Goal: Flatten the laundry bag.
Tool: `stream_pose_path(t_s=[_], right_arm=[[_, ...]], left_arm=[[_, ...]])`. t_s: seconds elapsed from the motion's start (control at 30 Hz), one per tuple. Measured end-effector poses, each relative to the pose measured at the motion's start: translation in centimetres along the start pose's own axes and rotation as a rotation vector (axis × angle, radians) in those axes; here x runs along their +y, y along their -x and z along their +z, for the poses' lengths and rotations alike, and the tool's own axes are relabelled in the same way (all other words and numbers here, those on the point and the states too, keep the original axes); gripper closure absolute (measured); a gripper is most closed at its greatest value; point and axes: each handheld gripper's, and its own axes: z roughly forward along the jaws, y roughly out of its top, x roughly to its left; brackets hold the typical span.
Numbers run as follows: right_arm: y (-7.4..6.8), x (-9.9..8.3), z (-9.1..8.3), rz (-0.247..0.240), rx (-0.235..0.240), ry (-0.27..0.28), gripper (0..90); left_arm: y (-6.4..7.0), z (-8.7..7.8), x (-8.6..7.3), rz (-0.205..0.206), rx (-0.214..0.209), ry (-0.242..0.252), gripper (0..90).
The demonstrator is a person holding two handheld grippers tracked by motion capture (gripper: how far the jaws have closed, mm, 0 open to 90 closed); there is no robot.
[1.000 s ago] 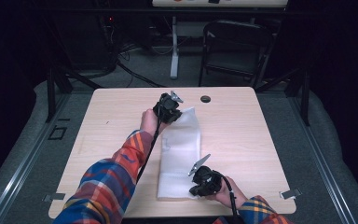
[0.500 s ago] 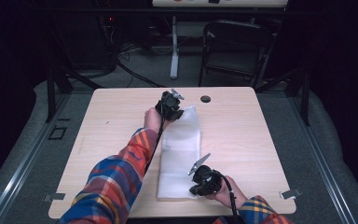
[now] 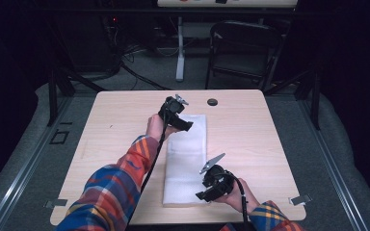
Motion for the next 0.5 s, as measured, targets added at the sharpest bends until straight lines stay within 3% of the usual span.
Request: stream_pose_path(t_s=[0.1, 0.13, 0.17, 0.23, 0.5], right_arm=[[0.1, -0.1, -0.2, 0.020, 0.005, 0.016, 27.3], [0.1, -0.1, -0.2, 0.020, 0.005, 0.016, 27.3], [0.1, -0.1, -0.4, 0.028, -0.005, 0.018, 19.5], [0.2, -0.2, -0.5, 0.019, -0.015, 0.013, 15.8], [0.4, -0.3, -0.8, 0.025, -0.030, 0.023, 13.6]], left_arm=[[0.2, -0.8, -0.6, 0.004, -0.019, 0.001, 15.6], [0.2, -0.8, -0.6, 0.004, -0.019, 0.001, 15.2], [0.4, -1.2, -1.0, 0.009, -0.026, 0.000, 15.2], [0.6, -1.8, -1.4, 0.018, -0.033, 0.001, 14.7], [1.8, -3.5, -3.6, 0.042, -0.059, -0.002, 13.0]])
